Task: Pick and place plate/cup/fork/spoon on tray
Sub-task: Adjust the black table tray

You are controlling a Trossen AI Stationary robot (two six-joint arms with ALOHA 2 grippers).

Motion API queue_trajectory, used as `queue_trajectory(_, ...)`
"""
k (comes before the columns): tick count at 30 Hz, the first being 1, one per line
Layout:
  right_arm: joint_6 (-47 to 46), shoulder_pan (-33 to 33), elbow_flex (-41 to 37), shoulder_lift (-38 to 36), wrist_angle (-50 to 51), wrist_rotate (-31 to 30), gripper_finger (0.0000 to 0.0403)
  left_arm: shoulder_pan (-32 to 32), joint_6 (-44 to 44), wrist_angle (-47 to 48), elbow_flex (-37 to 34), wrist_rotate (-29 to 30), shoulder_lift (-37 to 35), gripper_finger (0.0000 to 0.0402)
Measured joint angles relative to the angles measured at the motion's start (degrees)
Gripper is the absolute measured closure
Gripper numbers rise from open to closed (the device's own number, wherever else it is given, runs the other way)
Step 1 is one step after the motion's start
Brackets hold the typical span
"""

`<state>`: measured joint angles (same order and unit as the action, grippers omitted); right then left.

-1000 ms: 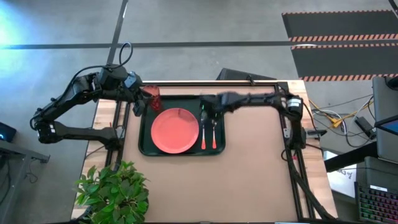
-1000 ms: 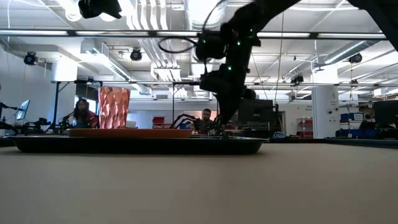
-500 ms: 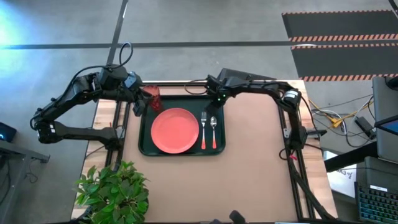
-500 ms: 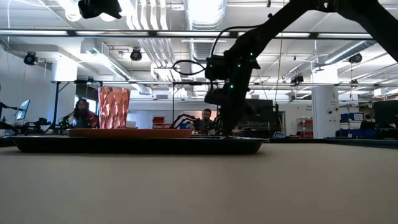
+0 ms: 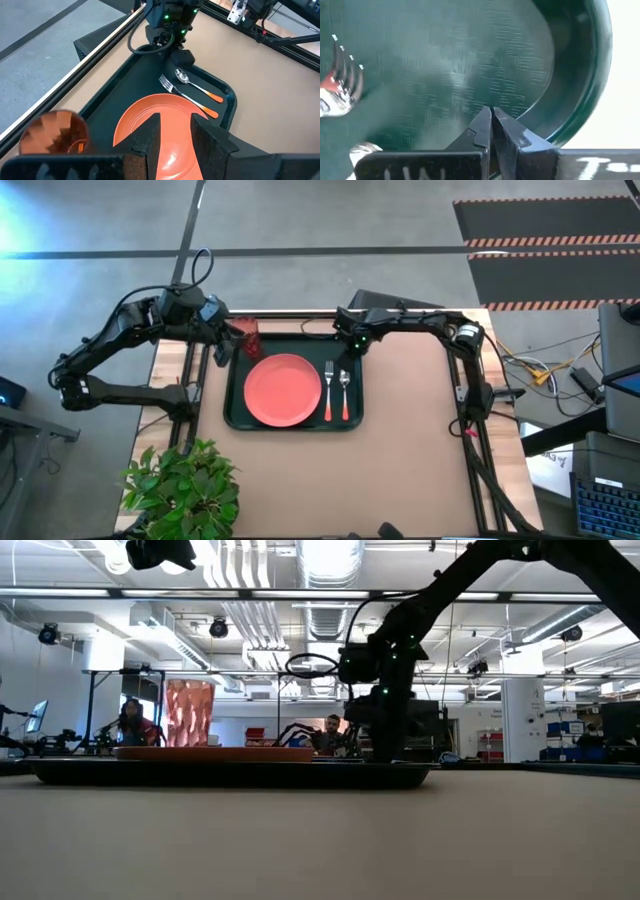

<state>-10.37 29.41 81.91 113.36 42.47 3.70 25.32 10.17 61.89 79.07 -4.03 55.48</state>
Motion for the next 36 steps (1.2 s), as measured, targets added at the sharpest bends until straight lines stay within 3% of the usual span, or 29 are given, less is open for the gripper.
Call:
queue_trajectory(10,0.1,1.3,-7.5,-5.8,1.2,-0.3,0.0395,0.0,0.1,0.0,0.0,0.0,0.0,0.0312)
queue_trajectory(25,-1.7,5.1,-22.8,-21.5,0.4,-4.3,0.0395,0.1,0.2,-0.3,0.0,0.0,0.9,0.0312)
queue_trajectory(36,-9.2,1.3,-19.8,-41.9,-3.8,-3.8,0.0395,-0.6,-0.6,-0.2,0.0,1.0,10.6,0.0323)
